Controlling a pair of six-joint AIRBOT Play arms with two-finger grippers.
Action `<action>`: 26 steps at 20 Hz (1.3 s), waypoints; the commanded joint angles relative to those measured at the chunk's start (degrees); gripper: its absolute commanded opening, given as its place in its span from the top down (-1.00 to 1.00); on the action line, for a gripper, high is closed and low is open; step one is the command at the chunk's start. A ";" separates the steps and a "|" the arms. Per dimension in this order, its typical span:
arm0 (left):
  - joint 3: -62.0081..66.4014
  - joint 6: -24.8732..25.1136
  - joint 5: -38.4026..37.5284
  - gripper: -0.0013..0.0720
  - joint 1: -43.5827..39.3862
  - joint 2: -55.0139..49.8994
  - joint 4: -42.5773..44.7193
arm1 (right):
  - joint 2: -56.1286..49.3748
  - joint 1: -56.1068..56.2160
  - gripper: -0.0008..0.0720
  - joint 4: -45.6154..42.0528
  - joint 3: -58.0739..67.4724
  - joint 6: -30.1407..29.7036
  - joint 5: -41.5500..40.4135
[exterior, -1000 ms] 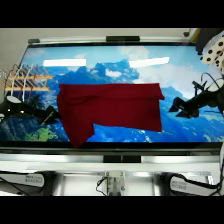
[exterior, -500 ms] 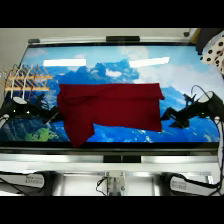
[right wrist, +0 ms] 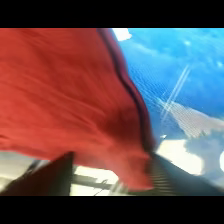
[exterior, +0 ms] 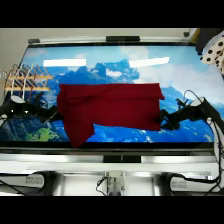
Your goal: Fold the shirts.
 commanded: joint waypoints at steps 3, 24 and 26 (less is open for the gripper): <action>5.53 1.88 -4.46 0.88 0.00 0.83 -0.13 | -0.11 4.98 0.77 -0.24 2.82 -0.83 -0.07; 58.45 -13.75 -5.44 0.88 0.00 51.41 12.07 | 47.50 5.11 0.78 -22.88 61.24 -4.04 10.01; 57.16 -13.70 -11.21 0.88 0.00 50.16 13.00 | 44.78 5.11 0.78 -23.93 61.24 -4.04 17.49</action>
